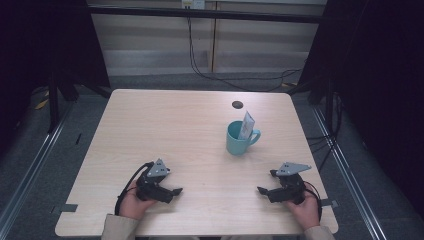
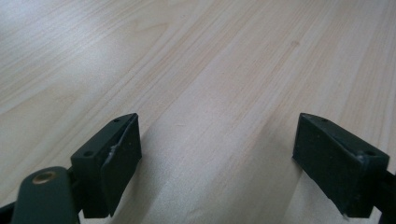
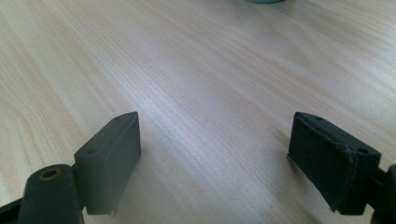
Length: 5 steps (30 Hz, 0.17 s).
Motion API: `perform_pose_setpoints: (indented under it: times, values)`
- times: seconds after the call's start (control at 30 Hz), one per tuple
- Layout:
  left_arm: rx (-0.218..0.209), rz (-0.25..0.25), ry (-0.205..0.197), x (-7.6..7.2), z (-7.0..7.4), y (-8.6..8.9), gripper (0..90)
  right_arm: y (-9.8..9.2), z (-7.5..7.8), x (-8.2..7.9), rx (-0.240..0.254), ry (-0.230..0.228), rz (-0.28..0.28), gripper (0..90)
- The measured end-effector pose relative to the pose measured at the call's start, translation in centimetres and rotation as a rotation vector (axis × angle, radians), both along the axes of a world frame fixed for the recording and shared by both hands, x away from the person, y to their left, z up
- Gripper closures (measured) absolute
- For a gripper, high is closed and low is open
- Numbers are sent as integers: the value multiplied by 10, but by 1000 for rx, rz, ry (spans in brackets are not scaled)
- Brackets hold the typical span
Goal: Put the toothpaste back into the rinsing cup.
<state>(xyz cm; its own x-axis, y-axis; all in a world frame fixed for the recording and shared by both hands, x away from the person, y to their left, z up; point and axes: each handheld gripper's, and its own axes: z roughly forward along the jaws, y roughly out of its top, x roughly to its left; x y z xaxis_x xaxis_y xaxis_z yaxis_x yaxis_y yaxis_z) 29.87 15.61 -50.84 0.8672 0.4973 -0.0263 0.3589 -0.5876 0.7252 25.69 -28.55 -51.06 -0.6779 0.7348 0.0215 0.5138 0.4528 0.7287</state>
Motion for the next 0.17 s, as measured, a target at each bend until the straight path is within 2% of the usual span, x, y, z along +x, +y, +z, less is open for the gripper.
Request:
perform_pose_setpoints:
  times: [0.17]
  values:
    - [-4, 3, 1, 0, 0, 0, 149, 0, 0, 0, 0, 1, -1, 161]
